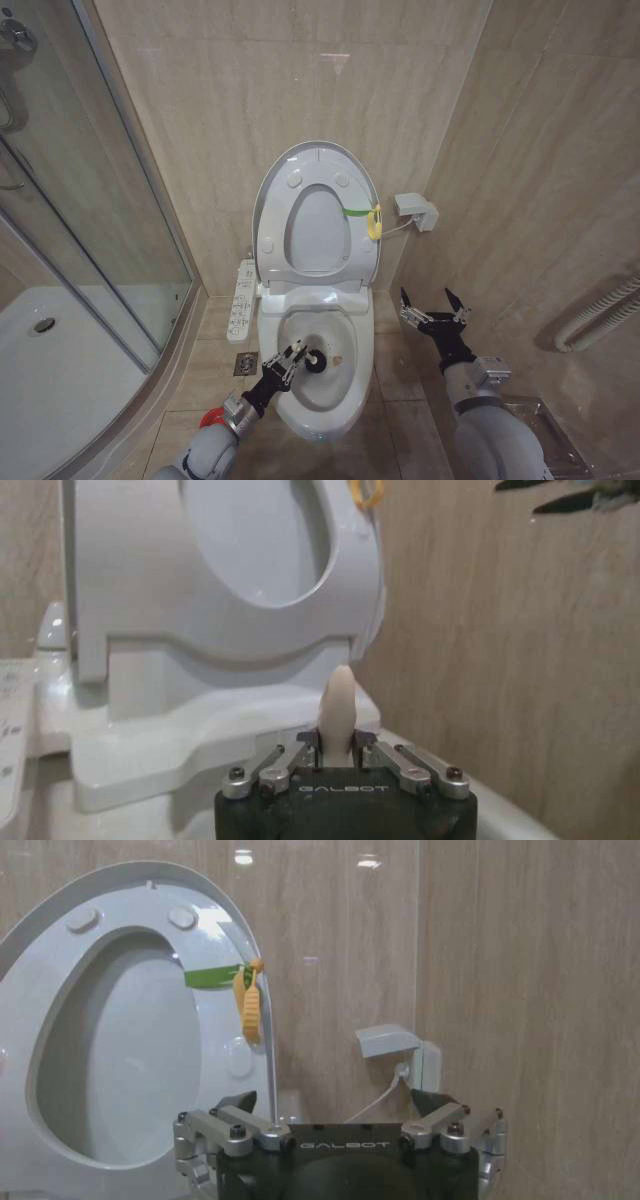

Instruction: Open the toilet lid, clean the toilet bowl with a toilet brush, close the toilet lid, and flush.

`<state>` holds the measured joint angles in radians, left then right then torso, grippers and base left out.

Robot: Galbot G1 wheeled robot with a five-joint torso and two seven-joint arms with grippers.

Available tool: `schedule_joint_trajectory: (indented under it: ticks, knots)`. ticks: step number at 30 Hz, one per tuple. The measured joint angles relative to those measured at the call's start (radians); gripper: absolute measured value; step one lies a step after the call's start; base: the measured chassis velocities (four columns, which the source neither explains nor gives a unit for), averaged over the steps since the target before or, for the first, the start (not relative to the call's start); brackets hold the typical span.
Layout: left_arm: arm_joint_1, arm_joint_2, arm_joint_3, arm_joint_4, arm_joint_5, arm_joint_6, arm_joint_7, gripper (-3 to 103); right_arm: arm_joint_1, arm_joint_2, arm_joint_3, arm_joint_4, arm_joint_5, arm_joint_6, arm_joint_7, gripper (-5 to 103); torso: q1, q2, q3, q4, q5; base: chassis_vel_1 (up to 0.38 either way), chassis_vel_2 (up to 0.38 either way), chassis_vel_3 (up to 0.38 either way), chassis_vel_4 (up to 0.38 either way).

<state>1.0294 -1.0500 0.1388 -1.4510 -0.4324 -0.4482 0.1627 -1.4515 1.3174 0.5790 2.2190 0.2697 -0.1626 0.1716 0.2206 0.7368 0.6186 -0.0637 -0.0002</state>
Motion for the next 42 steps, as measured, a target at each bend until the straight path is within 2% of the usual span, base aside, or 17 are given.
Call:
schedule_joint_trajectory:
  ticks: [15,21,23,30,42]
  knots:
    - [-0.141,-0.099,0.023,0.188,-0.019,-0.016,0.03,21,0.0,0.0,0.0,0.0,0.0,0.0,0.0,100,0.0,0.0,0.0,-0.0001,0.0002,0.0,0.0,0.0,0.0]
    - [-0.159,-0.139,0.023,0.172,0.016,-0.021,0.019,21,0.0,0.0,0.0,0.0,0.0,0.0,0.0,100,0.0,0.0,0.0,0.0,0.0003,0.0,0.0,0.0,0.0]
    - [-0.168,-0.159,0.023,0.14,0.042,-0.021,0.009,21,0.0,0.0,0.0,0.0,0.0,0.0,0.0,100,0.0,0.0,0.0,-0.0005,0.0002,0.0,0.0,0.0,0.0]
    - [-0.182,-0.186,0.041,0.084,0.088,-0.014,-0.007,21,0.0,0.0,0.0,0.0,0.0,0.0,0.0,100,0.0,0.0,0.0,-0.0001,0.0004,0.0,0.0,0.0,0.0]
    - [-0.213,-0.235,0.09,0.07,0.094,-0.001,-0.02,21,0.0,0.0,0.0,0.0,0.0,0.0,0.0,100,0.0,0.0,0.0,-0.0002,0.0001,0.0,0.0,0.0,0.0]
